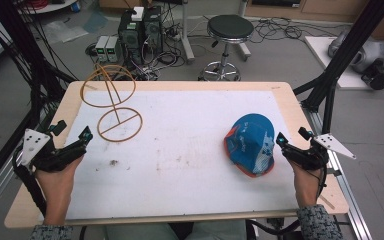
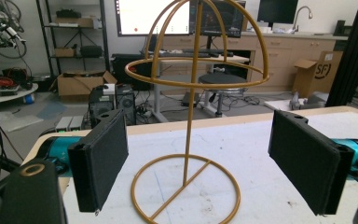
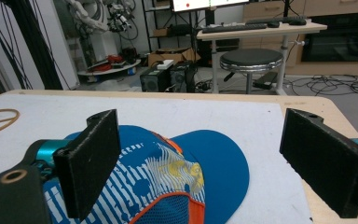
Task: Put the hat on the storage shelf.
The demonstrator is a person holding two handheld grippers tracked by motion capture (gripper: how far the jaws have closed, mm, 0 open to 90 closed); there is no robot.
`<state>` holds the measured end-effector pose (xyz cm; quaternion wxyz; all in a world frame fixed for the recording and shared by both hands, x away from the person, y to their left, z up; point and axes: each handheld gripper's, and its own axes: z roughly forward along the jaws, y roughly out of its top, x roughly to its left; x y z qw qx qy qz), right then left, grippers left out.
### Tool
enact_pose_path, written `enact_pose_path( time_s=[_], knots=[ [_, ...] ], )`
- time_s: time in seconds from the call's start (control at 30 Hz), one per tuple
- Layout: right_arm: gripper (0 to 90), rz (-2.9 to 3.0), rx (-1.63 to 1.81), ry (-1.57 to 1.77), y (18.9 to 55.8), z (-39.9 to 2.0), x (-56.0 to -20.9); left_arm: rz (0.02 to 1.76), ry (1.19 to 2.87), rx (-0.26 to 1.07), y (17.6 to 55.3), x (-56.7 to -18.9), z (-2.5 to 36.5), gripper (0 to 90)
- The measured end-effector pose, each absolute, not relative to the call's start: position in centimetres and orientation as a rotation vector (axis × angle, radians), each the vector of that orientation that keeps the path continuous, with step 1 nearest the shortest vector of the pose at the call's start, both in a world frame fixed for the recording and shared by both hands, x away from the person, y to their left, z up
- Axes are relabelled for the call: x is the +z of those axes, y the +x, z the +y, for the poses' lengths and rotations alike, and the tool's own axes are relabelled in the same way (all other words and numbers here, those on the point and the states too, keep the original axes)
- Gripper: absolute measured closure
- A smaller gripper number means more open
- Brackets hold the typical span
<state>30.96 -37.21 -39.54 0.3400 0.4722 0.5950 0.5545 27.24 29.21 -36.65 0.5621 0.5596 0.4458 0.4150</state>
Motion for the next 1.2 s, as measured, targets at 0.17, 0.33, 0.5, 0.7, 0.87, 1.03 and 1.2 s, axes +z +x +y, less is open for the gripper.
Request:
enact_pose_path(
  time_s=[0.17,0.33,0.5,0.7,0.87,1.03,1.2],
  knots=[
    [11.6,1.547,1.445,1.221,31.0,-37.1,-39.5,1.057,1.322,0.978,27.2,-36.7,29.4,19.9],
    [11.6,1.553,1.442,1.213,31.1,-36.8,-39.3,1.059,1.315,0.976,27.1,-36.7,29.6,19.9],
    [11.6,1.559,1.442,1.201,31.1,-36.6,-39.1,1.062,1.312,0.987,27.0,-36.5,29.7,19.9],
    [11.6,1.569,1.442,1.184,31.0,-36.3,-38.9,1.059,1.312,0.987,26.9,-36.2,29.8,19.9],
    [11.7,1.572,1.451,1.179,30.9,-36.1,-38.9,1.057,1.315,0.987,27.0,-36.2,29.7,19.9],
    [11.7,1.594,1.442,1.154,30.9,-35.7,-38.9,1.058,1.316,0.986,27.0,-36.2,29.7,19.9],
    [11.9,1.63,1.443,1.13,30.8,-34.9,-38.9,1.06,1.313,0.983,27.0,-36.2,29.7,19.9]
  ],
)
